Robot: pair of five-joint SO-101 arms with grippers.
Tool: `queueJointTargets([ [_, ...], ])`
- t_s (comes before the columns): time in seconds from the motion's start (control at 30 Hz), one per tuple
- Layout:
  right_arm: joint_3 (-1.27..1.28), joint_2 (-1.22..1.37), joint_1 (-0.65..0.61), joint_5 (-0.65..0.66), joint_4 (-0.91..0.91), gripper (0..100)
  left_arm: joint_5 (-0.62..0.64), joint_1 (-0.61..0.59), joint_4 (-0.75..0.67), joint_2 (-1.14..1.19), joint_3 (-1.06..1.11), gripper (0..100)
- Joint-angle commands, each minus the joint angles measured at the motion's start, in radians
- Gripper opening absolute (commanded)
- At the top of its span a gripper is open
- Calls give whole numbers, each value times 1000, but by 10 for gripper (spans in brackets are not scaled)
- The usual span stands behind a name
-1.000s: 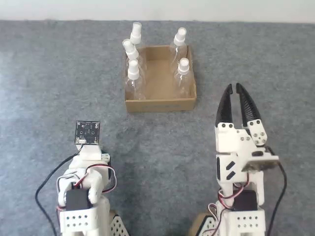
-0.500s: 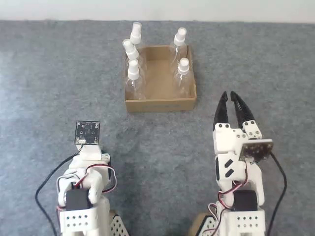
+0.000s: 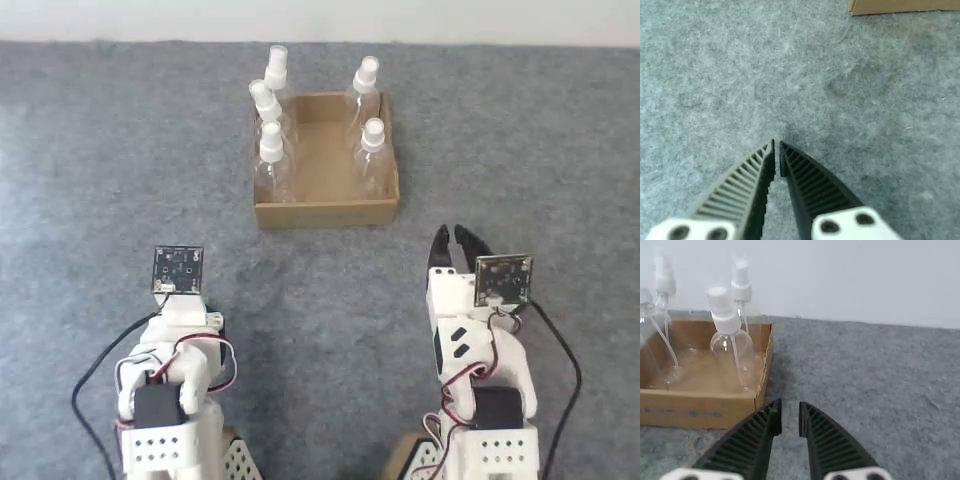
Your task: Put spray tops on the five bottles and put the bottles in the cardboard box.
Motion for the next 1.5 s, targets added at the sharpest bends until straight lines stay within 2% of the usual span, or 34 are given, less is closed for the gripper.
queueJointTargets([
  [0.0, 21, -13, 22, 6, 68, 28, -3, -3, 3, -15, -12, 13],
  [0.77, 21, -13, 27, 15, 618, 28, -3, -3, 3, -15, -12, 13],
  [1.03, 21, -13, 27, 15, 705, 28, -3, -3, 3, -15, -12, 13],
  [1.47, 21, -13, 24, 15, 717, 28, -3, -3, 3, -15, -12, 13],
])
